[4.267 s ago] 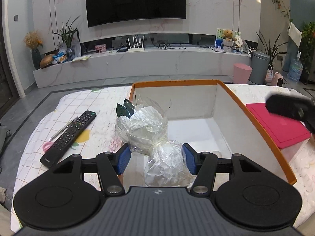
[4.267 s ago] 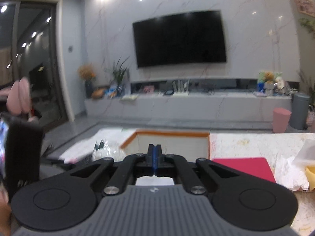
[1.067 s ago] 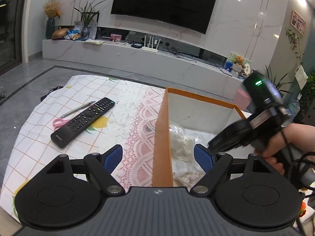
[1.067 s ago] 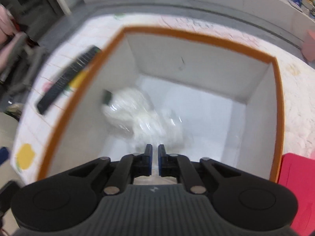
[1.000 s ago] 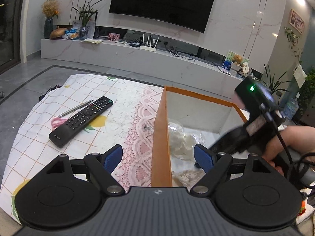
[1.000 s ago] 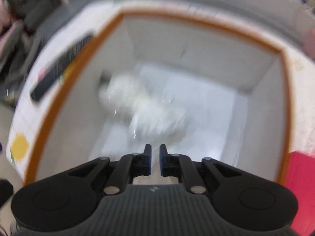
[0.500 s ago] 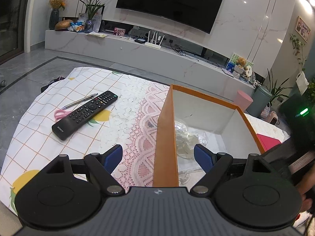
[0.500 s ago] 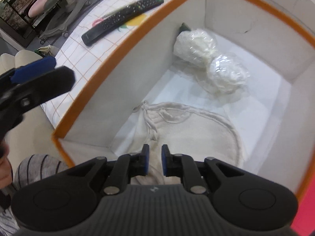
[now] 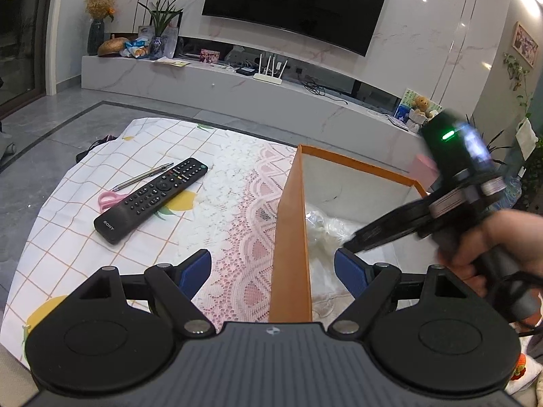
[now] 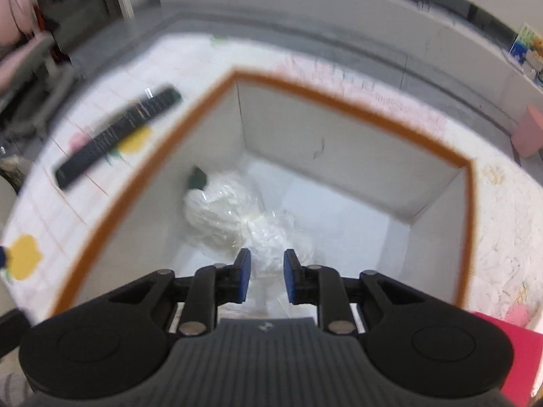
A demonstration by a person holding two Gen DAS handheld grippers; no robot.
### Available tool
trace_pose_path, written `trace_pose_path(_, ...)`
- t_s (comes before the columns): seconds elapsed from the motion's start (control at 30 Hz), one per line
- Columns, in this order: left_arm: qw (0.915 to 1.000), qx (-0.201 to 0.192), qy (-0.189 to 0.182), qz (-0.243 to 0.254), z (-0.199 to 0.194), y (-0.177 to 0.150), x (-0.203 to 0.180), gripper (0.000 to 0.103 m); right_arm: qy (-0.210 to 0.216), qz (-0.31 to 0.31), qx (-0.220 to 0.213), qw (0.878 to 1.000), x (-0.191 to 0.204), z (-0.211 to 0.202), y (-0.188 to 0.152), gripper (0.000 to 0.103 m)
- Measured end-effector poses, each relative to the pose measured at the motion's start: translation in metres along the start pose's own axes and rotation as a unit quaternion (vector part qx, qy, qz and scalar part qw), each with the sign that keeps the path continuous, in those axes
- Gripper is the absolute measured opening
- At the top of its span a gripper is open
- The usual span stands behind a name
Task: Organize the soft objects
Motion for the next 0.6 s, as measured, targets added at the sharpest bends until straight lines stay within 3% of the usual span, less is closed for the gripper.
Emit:
trace_pose_path(0.27,0.9999,0.011,-0.001,0.007,0.005,-0.005,-0.001,0.096,0.057,-0.057,0.088,0.993,0.043,0.024,-0.058,0.024)
trace_pose_path(0.37,0.9999,0.01,-0.004,0.011,0.004,-0.005,-0.003,0.096,0.071,-0.1,0.084,0.989,0.053,0.011,-0.068,0.025)
trace_pose_path(0.53,0.9999,0.007,-0.005,0.007,0.003,-0.003,-0.003,0.096,0.101,-0.093,0.086,0.987,0.06,-0.016,-0.07,0.026)
trace_pose_path(0.6,0.9999,0.009,-0.005,0.007,0.003,-0.003,-0.002,0.096,0.094,-0.097,0.061,0.989,0.06,-0.032,-0.064,0.041)
Point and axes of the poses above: each gripper's, at about its wrist camera, not at the fingertips, and z roughly the way its jaws point, x to its left, y to its top, the point moved 10 cm from there along z, roughly the way its jaws point, and after that the axes turned 15 degrees about -x, right-handed, at the moved point
